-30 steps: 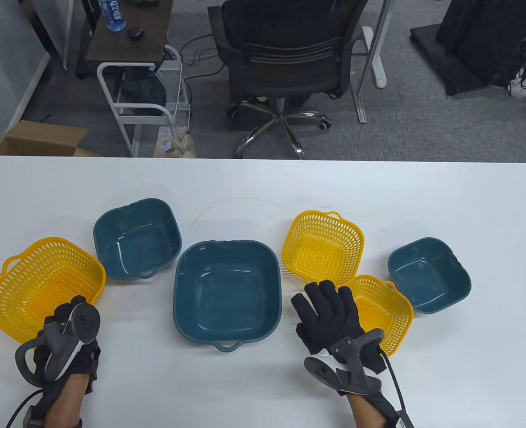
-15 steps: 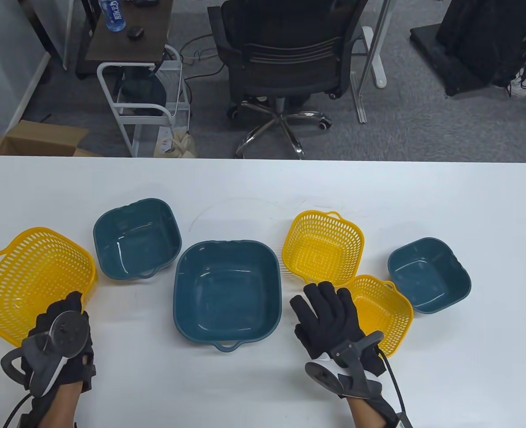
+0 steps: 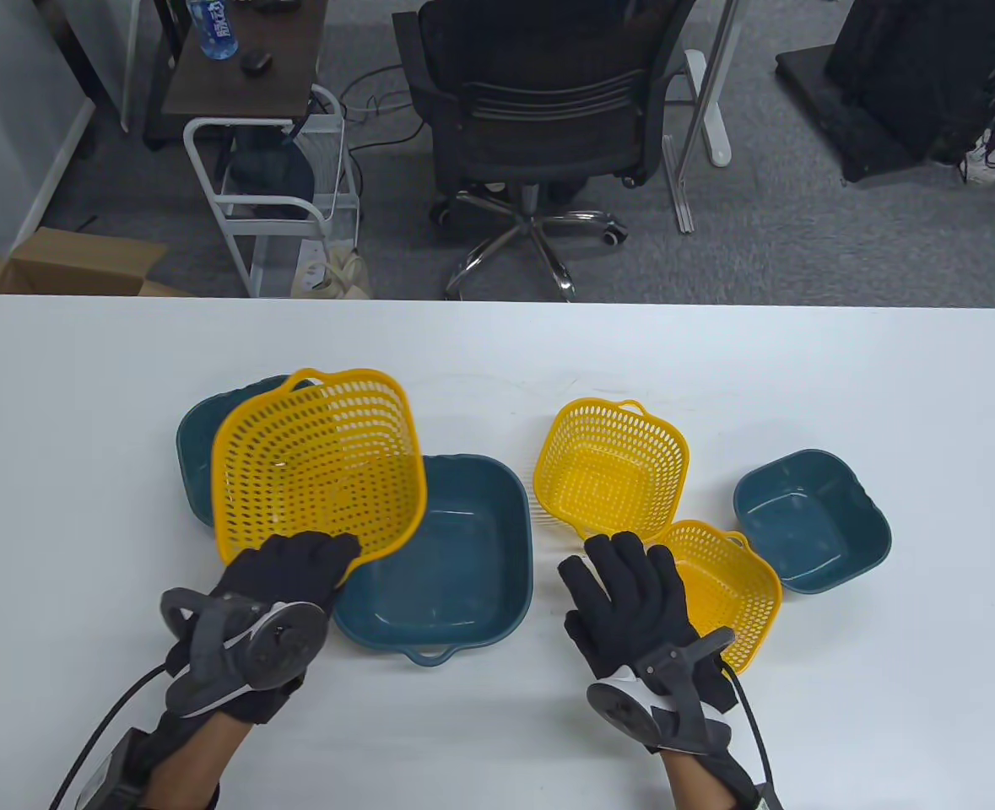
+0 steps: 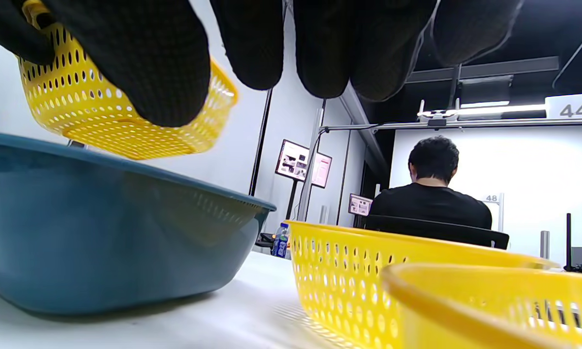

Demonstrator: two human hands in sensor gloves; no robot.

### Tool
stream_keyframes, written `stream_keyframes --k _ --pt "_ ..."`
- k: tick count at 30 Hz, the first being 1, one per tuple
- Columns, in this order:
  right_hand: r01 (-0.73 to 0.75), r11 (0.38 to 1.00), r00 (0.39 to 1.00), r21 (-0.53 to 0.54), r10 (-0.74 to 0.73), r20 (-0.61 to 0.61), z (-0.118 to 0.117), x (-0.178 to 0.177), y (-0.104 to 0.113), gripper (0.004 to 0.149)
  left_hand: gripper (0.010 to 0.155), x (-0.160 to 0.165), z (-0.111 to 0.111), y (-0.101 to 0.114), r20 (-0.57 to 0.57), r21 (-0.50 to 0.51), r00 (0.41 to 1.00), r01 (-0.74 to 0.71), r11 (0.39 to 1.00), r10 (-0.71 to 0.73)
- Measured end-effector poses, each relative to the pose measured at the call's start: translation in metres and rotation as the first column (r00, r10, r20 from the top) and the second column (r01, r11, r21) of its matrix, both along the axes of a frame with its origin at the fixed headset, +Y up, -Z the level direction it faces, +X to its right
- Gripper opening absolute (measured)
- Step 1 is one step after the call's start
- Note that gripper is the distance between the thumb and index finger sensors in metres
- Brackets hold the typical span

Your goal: Nest basins with drain baskets

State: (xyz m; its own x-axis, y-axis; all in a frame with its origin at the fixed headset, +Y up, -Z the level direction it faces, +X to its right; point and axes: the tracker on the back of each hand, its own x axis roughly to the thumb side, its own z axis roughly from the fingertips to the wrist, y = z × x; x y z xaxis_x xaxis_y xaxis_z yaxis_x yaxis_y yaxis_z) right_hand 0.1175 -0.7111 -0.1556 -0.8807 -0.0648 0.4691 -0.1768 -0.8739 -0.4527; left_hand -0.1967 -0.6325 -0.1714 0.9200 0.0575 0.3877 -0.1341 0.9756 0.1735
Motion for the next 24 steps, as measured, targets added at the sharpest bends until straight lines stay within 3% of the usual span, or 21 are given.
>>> stream_keyframes --k 5,9,14,17,21,22,24 --pt "0.036 0.999 0.999 0.012 -0.037 0.014 0.001 0.007 0.002 0.066 0.055 0.045 0.006 -0.019 0.123 -0.055 0.990 0.073 0.996 -0.066" --pt "0.025 1.000 1.000 0.015 -0.026 0.015 0.001 0.006 -0.001 0.066 0.055 0.059 0.011 -0.036 0.154 -0.090 0.981 0.129 0.988 -0.114" --pt "0.012 1.000 1.000 -0.004 -0.012 -0.002 0.001 0.000 -0.004 0.065 0.055 0.061 0.012 -0.052 0.160 -0.136 0.981 0.136 0.981 -0.113" --pt "0.002 1.000 1.000 -0.016 -0.002 -0.007 0.000 -0.003 -0.005 0.065 0.055 0.061 0.007 -0.060 0.164 -0.223 0.982 0.131 0.966 -0.095" --pt "-0.005 1.000 1.000 -0.029 0.004 -0.016 0.001 -0.005 -0.006 0.066 0.055 0.059 0.003 -0.063 0.146 -0.238 0.986 0.118 0.964 -0.084" --pt "-0.005 0.999 1.000 -0.036 0.005 -0.017 0.000 -0.005 -0.006 0.066 0.050 0.057 0.002 -0.064 0.138 -0.254 0.987 0.114 0.960 -0.081" --pt "-0.004 0.999 1.000 -0.053 0.003 -0.015 0.000 -0.005 -0.006 0.066 0.053 0.052 0.001 -0.065 0.135 -0.308 0.990 0.073 0.948 -0.032"
